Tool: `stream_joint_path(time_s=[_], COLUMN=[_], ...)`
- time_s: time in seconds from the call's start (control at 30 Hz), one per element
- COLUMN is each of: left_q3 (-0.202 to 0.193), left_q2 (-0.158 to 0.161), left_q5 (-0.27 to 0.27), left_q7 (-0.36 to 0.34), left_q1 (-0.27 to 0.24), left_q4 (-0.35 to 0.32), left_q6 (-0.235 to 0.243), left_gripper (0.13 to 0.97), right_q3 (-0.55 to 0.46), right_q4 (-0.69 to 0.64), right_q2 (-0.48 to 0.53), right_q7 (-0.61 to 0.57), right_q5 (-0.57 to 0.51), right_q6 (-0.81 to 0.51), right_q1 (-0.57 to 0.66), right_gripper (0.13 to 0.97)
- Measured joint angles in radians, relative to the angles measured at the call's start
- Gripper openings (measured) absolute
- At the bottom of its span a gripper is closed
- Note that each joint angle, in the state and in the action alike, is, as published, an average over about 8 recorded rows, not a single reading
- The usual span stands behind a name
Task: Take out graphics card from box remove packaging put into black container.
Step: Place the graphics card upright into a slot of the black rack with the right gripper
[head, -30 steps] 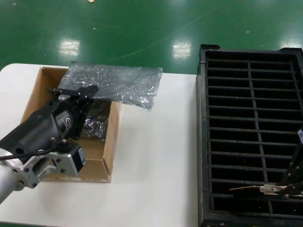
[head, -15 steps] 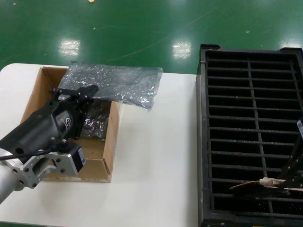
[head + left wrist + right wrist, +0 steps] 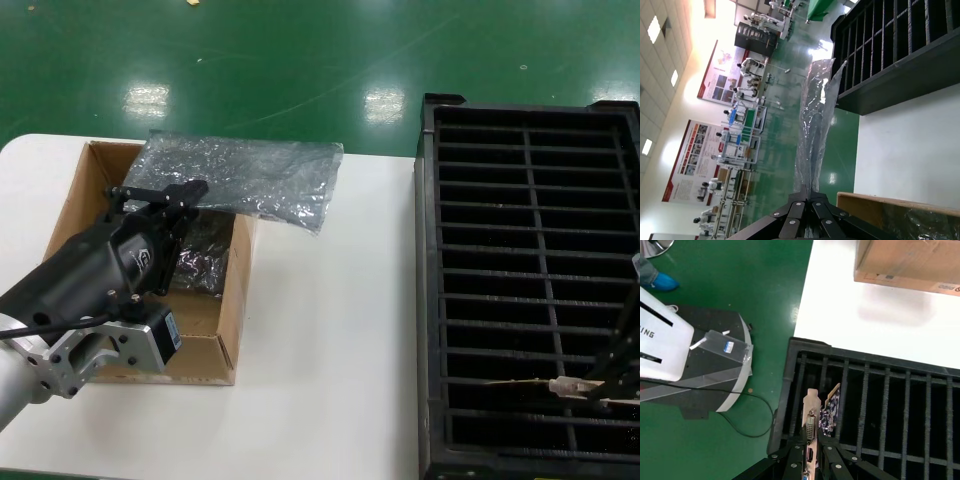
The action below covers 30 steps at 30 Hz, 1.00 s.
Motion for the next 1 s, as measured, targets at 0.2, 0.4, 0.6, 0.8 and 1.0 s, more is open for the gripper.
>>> stream_joint_path(time_s=[0.2,0.4,0.6,0.8,1.0], left_q3=[0.0,0.0,0.0,0.0,0.0], left_q2=[0.0,0.0,0.0,0.0,0.0], left_q5=[0.0,0.0,0.0,0.0,0.0], left_q7=[0.0,0.0,0.0,0.0,0.0], left_q1=[0.0,0.0,0.0,0.0,0.0], left_q4=[0.0,0.0,0.0,0.0,0.0], left_q6=[0.0,0.0,0.0,0.0,0.0], left_gripper=[0.14,0.14,0.14,0.14,0.14], right_q3=[-0.001,0.0,-0.01,-0.019,-0.022], right_q4=[0.005,-0.007,-0.021,-0.036,-0.043], right_q2=[-0.001,-0.01,-0.023,-0.049,-0.081], right_q7=[0.0,-0.005,-0.01,-0.013,-0.011], right_q5=[-0.002,-0.015,-0.036,-0.064,-0.089], right_q6=[0.0,0.0,0.0,0.0,-0.001], right_q1=[-0.01,-0.02,-0.017,-0.017,-0.025], right_gripper=[0.162,0.162,0.162,0.162,0.162])
